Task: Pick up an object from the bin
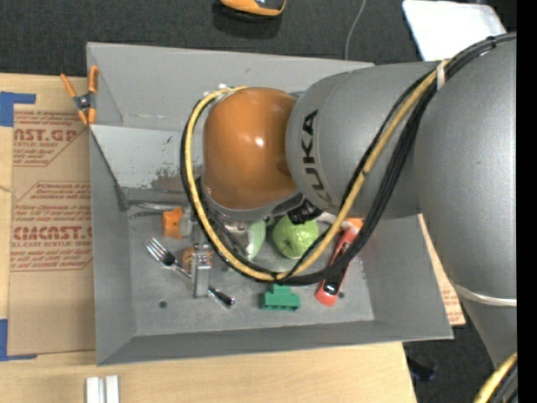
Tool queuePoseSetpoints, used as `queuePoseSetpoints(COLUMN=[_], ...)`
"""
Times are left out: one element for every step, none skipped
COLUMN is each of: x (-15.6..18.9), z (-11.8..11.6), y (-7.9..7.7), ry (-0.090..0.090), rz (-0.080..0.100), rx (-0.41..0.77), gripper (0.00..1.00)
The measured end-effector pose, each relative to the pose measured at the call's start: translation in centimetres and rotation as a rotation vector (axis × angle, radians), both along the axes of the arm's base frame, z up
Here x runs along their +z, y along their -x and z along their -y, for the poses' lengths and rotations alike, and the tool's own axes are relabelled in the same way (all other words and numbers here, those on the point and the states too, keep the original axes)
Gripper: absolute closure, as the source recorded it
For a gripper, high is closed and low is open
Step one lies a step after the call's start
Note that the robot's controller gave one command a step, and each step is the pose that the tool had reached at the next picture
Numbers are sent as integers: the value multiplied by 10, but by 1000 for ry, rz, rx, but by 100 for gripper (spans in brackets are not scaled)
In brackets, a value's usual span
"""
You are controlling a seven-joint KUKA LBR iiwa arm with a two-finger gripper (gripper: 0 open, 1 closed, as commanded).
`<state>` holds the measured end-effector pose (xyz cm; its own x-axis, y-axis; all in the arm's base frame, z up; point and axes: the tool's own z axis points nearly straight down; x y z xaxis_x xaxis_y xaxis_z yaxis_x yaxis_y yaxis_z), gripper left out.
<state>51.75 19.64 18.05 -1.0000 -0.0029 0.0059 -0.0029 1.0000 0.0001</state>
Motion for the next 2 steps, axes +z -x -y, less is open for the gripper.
queuePoseSetpoints(x=[3,3], z=[1,1], y=[-2,-2], ry=[-1,-1], rz=[7,7], rx=[-3,-3], gripper=[100,100])
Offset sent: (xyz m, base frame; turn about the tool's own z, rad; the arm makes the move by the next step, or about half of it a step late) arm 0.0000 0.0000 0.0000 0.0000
